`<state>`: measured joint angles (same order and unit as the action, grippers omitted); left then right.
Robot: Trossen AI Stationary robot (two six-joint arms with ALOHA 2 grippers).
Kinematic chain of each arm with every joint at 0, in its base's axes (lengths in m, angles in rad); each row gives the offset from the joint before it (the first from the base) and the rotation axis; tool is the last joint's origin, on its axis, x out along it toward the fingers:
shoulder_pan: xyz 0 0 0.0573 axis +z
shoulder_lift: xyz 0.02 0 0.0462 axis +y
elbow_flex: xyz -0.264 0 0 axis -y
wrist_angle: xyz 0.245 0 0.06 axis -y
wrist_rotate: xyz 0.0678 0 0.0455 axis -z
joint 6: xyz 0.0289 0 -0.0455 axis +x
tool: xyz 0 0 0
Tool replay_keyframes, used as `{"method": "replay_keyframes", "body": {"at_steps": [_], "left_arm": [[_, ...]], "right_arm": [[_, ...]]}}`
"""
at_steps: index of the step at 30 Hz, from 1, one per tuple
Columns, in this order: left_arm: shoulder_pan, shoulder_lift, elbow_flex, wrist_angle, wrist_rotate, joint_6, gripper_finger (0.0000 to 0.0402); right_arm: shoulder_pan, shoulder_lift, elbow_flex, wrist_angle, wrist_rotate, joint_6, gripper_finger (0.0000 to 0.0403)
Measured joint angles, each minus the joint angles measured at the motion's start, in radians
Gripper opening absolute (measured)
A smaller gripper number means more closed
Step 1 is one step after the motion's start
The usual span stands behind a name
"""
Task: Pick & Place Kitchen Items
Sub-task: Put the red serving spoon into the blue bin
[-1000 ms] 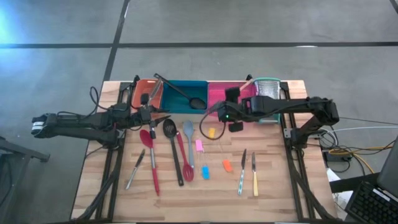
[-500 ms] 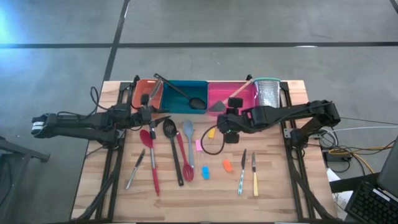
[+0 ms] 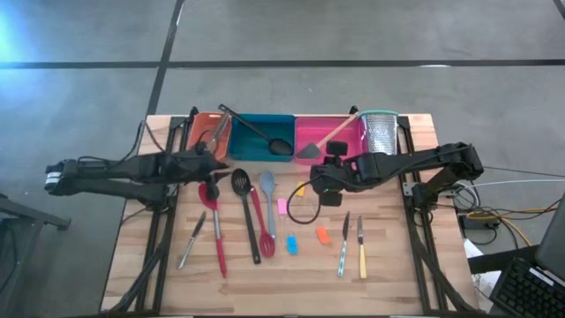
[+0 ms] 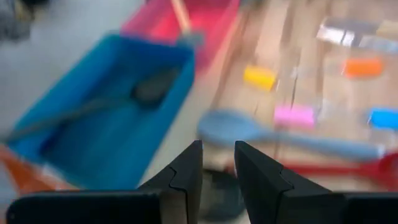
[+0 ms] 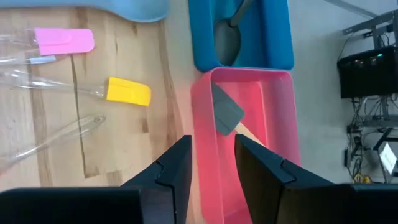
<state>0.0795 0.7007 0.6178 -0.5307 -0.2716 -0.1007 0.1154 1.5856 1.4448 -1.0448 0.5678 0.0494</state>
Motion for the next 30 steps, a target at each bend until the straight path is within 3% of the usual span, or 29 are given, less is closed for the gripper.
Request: {"method": "replay_keyframes", "body": {"at_steps": [5,9,11,17,24,27,30], "left_arm": [[-0.021,0.062,0.011,-0.186,0.035,0.07,0.0099],[-0.067,0.132,0.033,-0.19,0.224,0.136,0.0099],[-0.107,0.171,0.042,-0.195,0.259,0.103,0.0099],[-0.272,0.309,0.122,-0.305,0.196,-0.007,0.0081],[-0.424,0.497,0.199,-0.314,0.081,0.106,0.0046],[-0.436,0.564,0.22,-0.316,0.087,0.126,0.0046],[-0.453,0.616,0.224,-0.344,0.187,0.104,0.0056]], "right_arm": [[0.0,0.0,-0.001,0.002,0.0,0.0,0.0109],[0.0,0.0,-0.001,0.005,0.0,0.0,0.0111],[0.0,0.0,-0.001,0.005,0.0,0.001,0.0113],[0.0,0.0,-0.001,0.005,0.0,0.0,0.0109],[0.0,0.0,-0.001,0.013,0.0,-0.004,0.01],[0.0,0.0,-0.001,0.012,0.0,0.0,0.0098],[0.0,0.0,-0.001,0.011,0.0,0.0,0.0099]]}}
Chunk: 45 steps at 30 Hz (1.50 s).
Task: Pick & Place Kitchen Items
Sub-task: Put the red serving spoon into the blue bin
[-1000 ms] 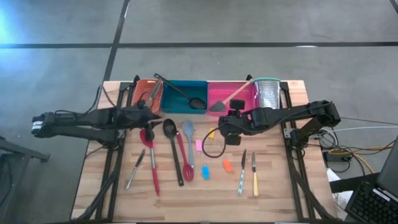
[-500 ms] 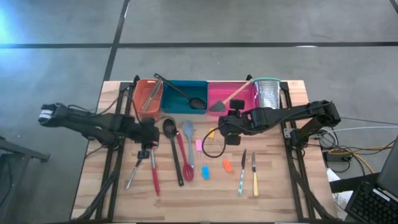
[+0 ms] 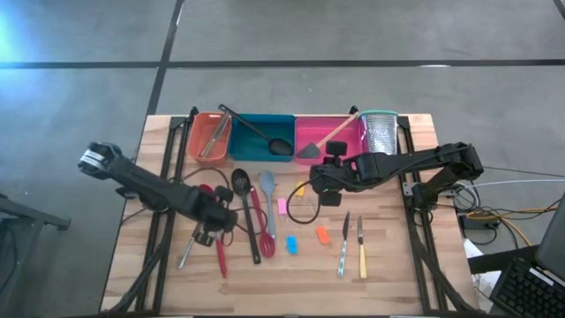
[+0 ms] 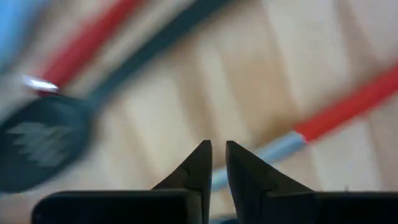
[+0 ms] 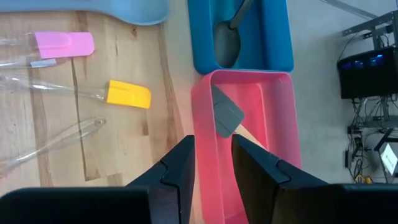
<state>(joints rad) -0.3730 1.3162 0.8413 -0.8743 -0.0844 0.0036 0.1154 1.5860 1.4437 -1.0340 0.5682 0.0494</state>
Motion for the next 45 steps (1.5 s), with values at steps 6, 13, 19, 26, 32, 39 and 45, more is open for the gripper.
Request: {"method": "replay_keyframes", "body": {"at_steps": [6,13,19,26,32,39,45], "left_arm": [[-0.064,0.061,0.0,-0.039,0.047,-0.094,0.0093],[-0.126,0.107,0.0,-0.027,0.038,-0.074,0.0135],[-0.137,0.11,-0.002,-0.023,0.042,0.027,0.015],[-0.137,0.11,-0.037,0.099,0.045,0.122,0.0151],[-0.137,0.105,-0.078,0.156,0.068,0.162,0.0151],[-0.136,0.105,-0.092,0.157,0.086,0.143,0.0151],[-0.137,0.109,-0.099,0.149,0.097,0.138,0.0152]], "right_arm": [[0.0,0.0,0.0,0.0,0.0,0.0,0.0106],[0.0,0.0,0.0,0.004,0.001,-0.008,0.0101],[-0.006,0.0,0.0,0.053,0.002,-0.058,0.0092],[-0.007,0.0,0.0,0.056,0.002,-0.054,0.0095],[-0.007,0.0,0.0,0.055,0.002,-0.052,0.0102],[-0.007,0.0,0.0,0.057,0.002,-0.057,0.0096],[-0.007,0.0,0.0,0.058,0.002,-0.061,0.0085]]}}
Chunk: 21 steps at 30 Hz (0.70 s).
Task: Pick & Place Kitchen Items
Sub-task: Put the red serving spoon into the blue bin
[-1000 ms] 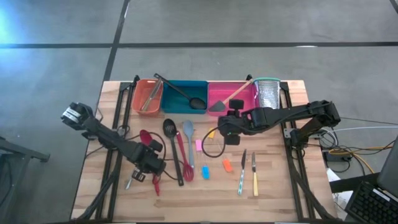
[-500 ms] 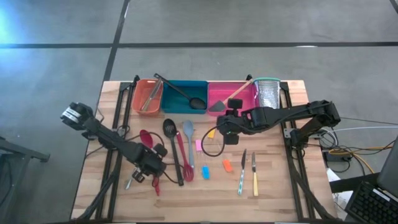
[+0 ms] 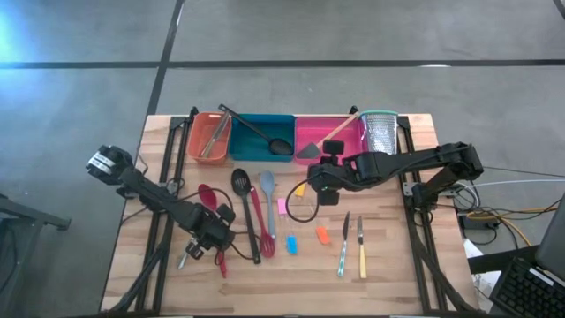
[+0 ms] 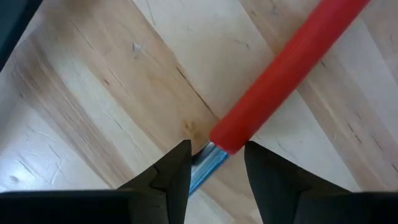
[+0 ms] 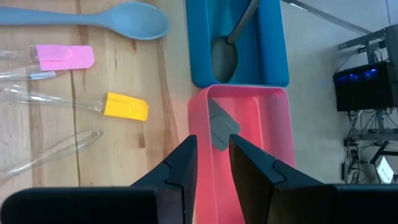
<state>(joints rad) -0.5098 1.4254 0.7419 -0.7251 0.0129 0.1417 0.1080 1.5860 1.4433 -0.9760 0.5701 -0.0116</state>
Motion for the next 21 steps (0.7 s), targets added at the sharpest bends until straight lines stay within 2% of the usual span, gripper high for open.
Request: {"method": "replay_keyframes", "body": {"at_steps": [7,14,21], "left_arm": [[0.0,-0.003,-0.048,0.065,-0.006,0.091,0.0152],[0.013,-0.002,-0.078,0.098,-0.054,0.222,0.0147],[0.028,-0.002,-0.092,0.161,-0.065,0.39,0.0078]], "right_arm": [[0.0,0.0,0.0,0.004,0.0,-0.001,0.0083],[-0.001,0.0,0.0,0.03,0.0,-0.048,0.0093],[-0.004,0.0,0.0,0.037,0.0,-0.052,0.0085]]}}
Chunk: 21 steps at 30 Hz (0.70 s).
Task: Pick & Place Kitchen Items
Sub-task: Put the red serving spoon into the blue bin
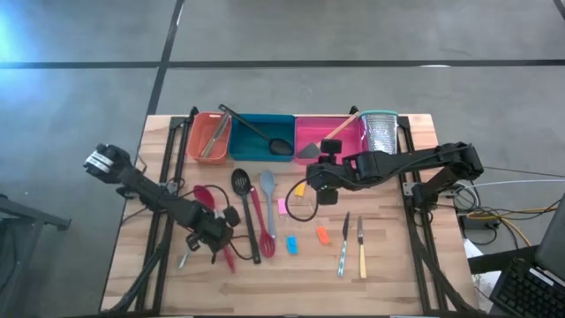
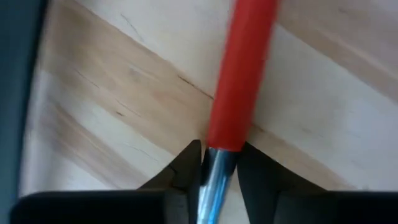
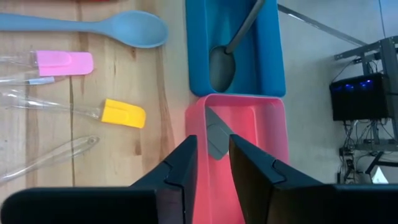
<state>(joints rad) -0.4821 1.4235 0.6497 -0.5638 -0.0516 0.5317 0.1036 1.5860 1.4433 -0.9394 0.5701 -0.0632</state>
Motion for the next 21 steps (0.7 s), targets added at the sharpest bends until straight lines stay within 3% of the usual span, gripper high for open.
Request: {"method": "replay_keyframes", "body": {"at_steps": [14,21], "left_arm": [[0.001,0.002,0.024,0.02,-0.052,0.054,0.0073],[0.001,-0.001,0.074,-0.063,-0.1,0.053,0.0072]], "right_arm": [[0.001,0.0,0.0,0.001,0.0,0.0,0.0079],[0.001,0.0,0.0,0.001,0.0,0.0,0.0088]]}}
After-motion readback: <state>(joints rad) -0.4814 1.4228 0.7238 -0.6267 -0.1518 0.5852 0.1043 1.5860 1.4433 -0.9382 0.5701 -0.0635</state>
